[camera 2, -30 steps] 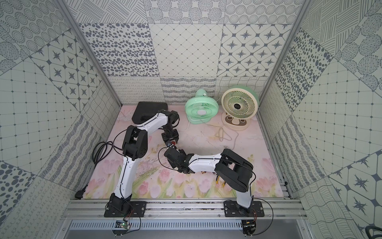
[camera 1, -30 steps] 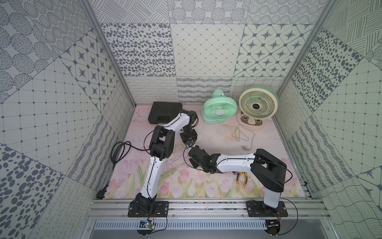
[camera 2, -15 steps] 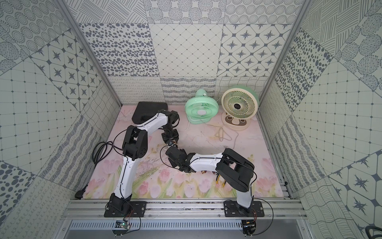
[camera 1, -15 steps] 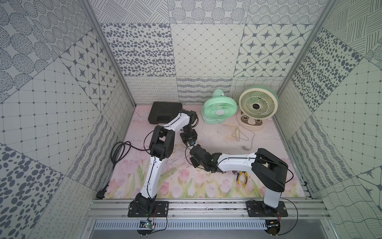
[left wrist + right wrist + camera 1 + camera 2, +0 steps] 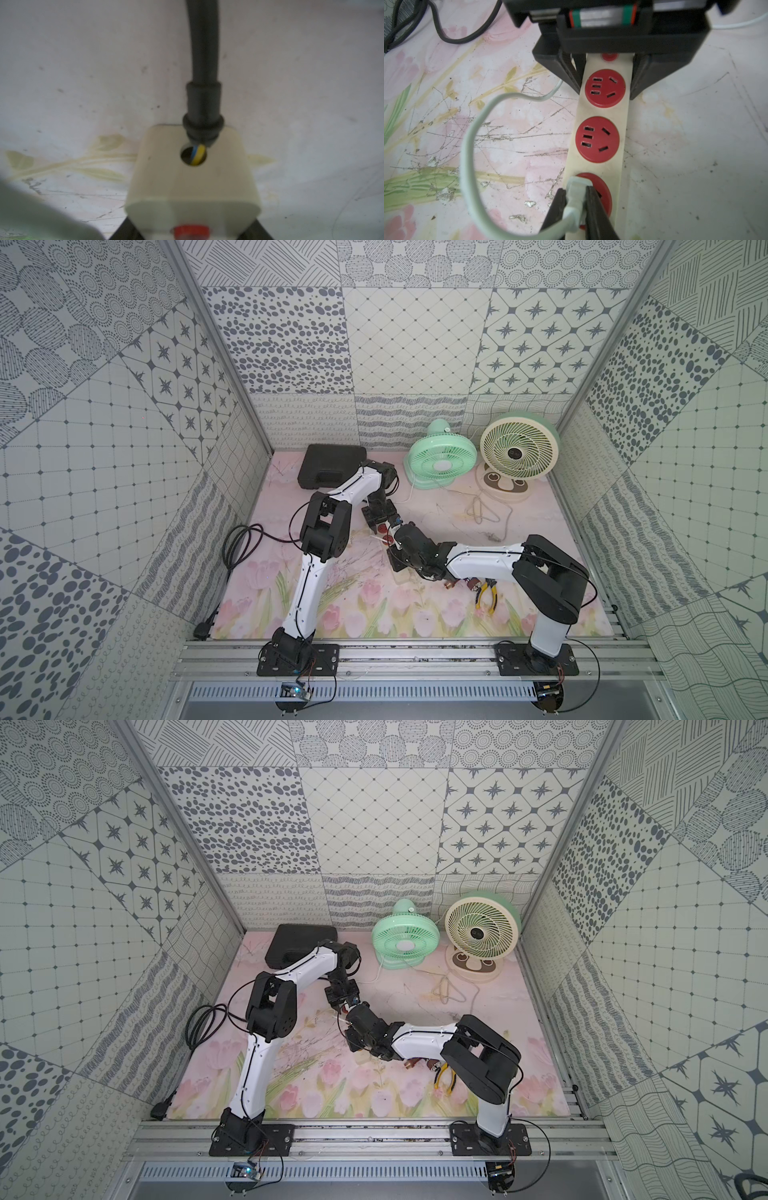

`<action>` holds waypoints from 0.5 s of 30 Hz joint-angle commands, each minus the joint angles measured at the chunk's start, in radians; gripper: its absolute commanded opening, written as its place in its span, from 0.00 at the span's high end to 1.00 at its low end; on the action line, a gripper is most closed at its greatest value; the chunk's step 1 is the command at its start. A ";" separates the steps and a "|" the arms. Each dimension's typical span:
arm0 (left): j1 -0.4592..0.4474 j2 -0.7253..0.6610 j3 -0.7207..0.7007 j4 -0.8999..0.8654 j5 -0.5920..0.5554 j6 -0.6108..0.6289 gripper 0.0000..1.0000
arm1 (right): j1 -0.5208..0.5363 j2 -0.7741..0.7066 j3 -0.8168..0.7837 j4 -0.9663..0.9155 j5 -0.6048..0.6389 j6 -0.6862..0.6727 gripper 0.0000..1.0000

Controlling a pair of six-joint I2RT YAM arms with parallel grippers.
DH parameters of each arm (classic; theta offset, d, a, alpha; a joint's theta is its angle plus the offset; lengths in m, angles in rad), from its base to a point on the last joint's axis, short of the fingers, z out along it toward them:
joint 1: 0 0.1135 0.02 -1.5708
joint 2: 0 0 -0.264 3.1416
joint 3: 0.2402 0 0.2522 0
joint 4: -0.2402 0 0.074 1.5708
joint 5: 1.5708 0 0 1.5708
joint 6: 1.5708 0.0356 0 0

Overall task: Unplug the desk fan from the power strip
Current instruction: Remove the plug from the socket.

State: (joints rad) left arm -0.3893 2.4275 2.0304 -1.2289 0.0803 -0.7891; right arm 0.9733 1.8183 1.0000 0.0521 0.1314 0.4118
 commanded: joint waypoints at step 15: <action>0.004 0.088 -0.045 -0.120 -0.223 -0.076 1.00 | 0.038 0.018 0.020 -0.005 0.077 -0.069 1.00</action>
State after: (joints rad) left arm -0.3893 2.4275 2.0304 -1.2289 0.0803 -0.7891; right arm 0.9947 1.8183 1.0004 0.0505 0.1707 0.3878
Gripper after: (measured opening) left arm 0.520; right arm 0.199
